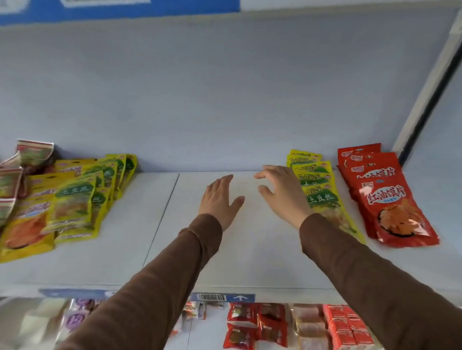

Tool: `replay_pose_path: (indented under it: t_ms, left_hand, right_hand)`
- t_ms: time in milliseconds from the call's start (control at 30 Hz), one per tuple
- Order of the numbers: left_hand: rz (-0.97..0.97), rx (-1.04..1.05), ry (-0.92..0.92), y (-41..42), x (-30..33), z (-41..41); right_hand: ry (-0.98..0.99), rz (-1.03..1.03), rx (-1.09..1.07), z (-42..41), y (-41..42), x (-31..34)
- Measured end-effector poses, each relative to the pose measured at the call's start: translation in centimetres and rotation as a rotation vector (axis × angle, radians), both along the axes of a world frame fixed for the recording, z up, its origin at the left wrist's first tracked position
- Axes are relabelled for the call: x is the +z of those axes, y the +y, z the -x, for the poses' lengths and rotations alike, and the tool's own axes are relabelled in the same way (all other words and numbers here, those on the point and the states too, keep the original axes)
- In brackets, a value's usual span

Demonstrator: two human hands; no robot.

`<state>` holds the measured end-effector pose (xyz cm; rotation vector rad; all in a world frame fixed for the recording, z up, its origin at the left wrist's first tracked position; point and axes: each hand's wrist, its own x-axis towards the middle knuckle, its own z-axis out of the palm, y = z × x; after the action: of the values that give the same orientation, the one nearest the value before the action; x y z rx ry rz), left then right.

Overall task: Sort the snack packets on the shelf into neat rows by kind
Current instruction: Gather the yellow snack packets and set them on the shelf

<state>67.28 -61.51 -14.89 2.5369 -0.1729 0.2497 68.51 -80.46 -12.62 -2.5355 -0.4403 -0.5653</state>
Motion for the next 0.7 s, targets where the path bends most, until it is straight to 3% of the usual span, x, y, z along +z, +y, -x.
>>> replay_pose_path:
  t_ms: [400,700]
  left_hand:
    - [-0.09,0.077,-0.042,23.3,1.3,7.0]
    - [-0.083,0.103,-0.005,30.2,0.7,7.4]
  right_hand:
    - [0.038,0.058,0.109,5.5,22.5,-0.2]
    - [0.099,0.057,0.169,5.7,29.8,-0.5]
